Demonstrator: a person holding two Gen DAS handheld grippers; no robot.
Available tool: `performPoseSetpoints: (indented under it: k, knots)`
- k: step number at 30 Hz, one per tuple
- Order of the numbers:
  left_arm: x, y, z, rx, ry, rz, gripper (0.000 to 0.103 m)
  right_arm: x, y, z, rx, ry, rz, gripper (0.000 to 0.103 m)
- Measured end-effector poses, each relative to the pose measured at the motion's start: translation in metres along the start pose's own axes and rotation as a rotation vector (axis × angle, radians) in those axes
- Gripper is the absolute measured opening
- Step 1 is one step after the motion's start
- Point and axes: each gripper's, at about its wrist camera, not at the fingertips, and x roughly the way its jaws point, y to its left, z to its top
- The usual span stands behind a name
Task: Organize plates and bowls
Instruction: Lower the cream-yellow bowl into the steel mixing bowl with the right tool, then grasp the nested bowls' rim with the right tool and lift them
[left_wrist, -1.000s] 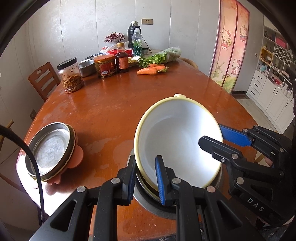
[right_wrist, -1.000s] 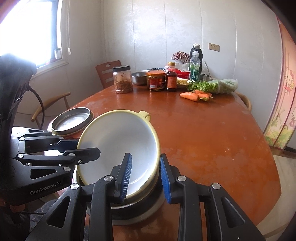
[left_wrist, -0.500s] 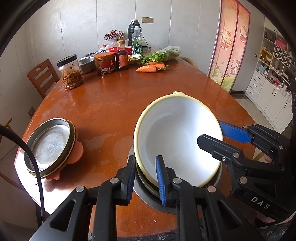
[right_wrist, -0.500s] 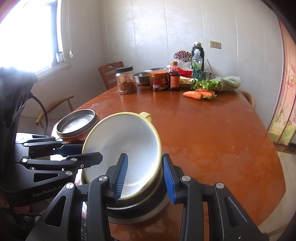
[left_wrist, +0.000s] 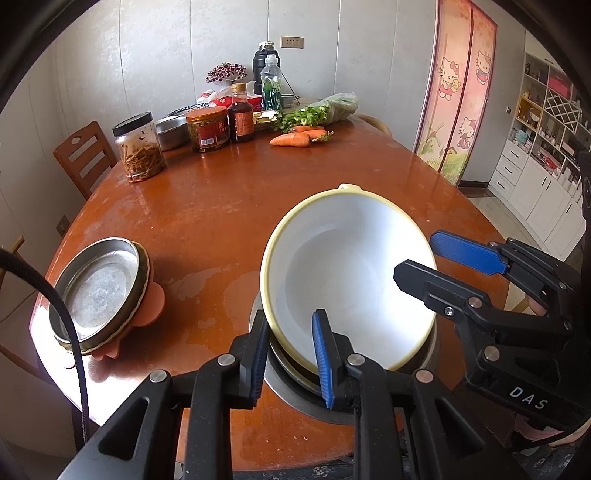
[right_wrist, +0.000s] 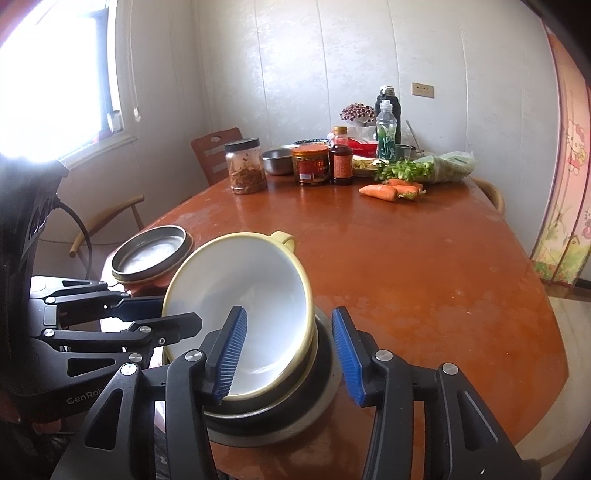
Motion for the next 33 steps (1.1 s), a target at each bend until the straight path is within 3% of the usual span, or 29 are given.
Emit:
performPoseSetpoints:
  k: [18,25,33]
  knots:
    - [-0.019,0.006,-0.002,-0.019,-0.035,0.003,0.030,-0.012,0.002,0.007,0.007,-0.024,-0.008,0.059]
    - [-0.030,0.012,-0.001,-0.039,-0.052,0.008,0.043,-0.020,0.003,0.010,0.010,-0.037,-0.018,0.063]
    - [-0.037,0.014,-0.001,-0.051,-0.058,0.026,0.047,-0.028,0.003,0.013,0.021,-0.046,-0.026,0.066]
